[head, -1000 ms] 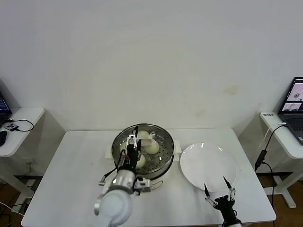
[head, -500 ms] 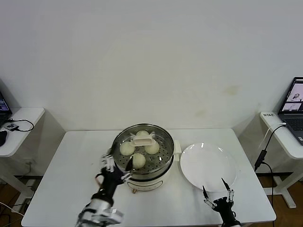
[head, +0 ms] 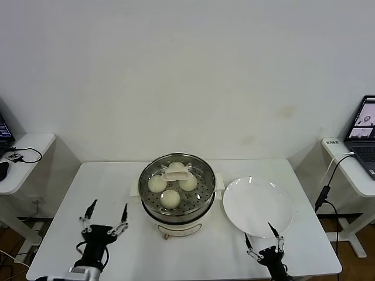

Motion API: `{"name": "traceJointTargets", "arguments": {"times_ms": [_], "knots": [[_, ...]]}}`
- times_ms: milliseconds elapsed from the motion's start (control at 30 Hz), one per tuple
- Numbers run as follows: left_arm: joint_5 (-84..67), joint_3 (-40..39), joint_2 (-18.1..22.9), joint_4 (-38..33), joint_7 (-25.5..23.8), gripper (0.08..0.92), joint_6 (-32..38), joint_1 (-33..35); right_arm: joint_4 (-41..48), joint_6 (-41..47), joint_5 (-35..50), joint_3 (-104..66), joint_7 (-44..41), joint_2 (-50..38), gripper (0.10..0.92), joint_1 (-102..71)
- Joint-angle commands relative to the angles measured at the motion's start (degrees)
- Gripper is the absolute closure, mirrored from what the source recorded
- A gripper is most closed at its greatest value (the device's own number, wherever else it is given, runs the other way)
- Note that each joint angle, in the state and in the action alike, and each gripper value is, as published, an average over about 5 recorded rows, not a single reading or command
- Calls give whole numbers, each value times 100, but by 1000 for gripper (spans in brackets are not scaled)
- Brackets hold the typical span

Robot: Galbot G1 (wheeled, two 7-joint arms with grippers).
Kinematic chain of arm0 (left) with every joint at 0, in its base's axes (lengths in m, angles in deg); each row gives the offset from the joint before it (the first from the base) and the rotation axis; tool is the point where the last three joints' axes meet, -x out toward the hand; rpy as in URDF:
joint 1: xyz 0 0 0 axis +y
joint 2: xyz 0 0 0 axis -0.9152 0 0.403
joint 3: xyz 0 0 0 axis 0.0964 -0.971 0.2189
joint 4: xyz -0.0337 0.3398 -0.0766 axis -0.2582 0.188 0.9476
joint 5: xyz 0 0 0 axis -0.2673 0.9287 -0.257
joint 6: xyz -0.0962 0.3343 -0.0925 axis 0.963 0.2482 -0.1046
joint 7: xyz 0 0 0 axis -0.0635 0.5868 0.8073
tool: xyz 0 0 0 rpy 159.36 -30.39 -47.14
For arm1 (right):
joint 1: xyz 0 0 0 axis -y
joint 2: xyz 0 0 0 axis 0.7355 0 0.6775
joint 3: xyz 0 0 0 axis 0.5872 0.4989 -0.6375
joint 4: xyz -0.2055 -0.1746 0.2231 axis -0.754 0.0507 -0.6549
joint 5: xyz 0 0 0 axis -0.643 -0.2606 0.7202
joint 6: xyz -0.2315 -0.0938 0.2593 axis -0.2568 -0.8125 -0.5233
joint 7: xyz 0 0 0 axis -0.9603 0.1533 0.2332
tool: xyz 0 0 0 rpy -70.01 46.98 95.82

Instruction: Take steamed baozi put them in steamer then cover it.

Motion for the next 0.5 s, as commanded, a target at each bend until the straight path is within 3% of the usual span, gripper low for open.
{"name": "traceJointTargets", "arguments": {"times_ms": [33, 500], "knots": [[-2037, 870, 190, 809, -317, 177, 398, 431, -473, 315, 168, 112, -165, 1, 202, -272], [-1254, 908, 444, 1032, -688, 177, 906, 668, -1117, 1553, 1033, 367, -350, -138, 203, -545]]}}
